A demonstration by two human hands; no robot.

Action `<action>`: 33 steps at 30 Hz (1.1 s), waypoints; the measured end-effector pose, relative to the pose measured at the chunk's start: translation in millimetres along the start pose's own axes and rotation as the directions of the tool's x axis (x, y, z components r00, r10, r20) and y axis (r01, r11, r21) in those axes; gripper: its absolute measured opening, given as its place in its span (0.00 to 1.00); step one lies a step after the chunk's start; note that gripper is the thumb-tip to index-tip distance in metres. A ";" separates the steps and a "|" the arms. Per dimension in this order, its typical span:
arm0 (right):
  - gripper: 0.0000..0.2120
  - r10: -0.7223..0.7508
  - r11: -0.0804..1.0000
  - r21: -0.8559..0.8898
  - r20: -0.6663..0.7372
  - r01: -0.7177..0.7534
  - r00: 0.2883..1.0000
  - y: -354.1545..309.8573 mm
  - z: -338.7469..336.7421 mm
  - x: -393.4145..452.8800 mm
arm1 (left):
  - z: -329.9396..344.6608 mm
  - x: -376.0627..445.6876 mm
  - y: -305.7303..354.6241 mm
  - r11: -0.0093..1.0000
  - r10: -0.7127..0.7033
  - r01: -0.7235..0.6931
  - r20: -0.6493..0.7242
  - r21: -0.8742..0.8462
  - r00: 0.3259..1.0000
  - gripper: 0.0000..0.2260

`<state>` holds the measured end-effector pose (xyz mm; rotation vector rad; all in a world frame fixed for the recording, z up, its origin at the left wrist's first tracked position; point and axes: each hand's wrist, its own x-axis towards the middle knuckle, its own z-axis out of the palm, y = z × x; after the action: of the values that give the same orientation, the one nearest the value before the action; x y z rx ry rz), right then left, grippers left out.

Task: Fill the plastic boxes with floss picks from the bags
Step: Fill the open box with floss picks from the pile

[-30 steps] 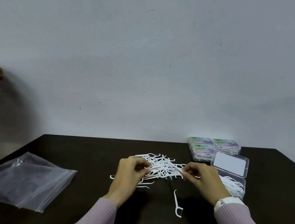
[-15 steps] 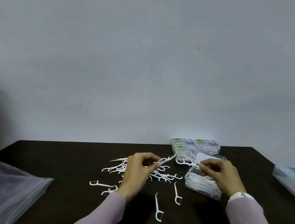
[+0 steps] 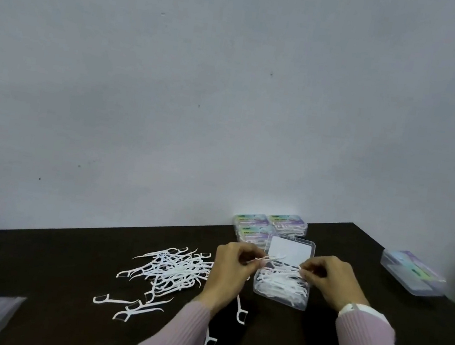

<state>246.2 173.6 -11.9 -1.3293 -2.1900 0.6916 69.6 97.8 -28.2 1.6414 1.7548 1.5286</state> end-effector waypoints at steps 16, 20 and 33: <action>0.09 -0.056 0.997 0.059 -0.049 0.059 0.997 4.4 3.7 2.7 | 17.7 9.5 -7.7 0.993 0.052 -0.067 0.146 0.099 0.988 0.07; 0.08 -0.037 0.996 0.076 -0.061 0.042 0.997 6.8 0.1 1.2 | 16.7 8.9 -9.5 0.989 0.045 -0.069 0.174 0.133 0.984 0.08; 0.04 0.044 0.979 0.188 0.196 -0.081 0.980 9.5 -11.5 -6.5 | -5.3 12.5 -21.8 0.998 -0.058 0.061 0.143 -0.012 0.988 0.06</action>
<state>262.4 173.5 -10.2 -1.2804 -2.1660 1.0698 49.8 110.5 -38.6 1.6320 1.6959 1.3606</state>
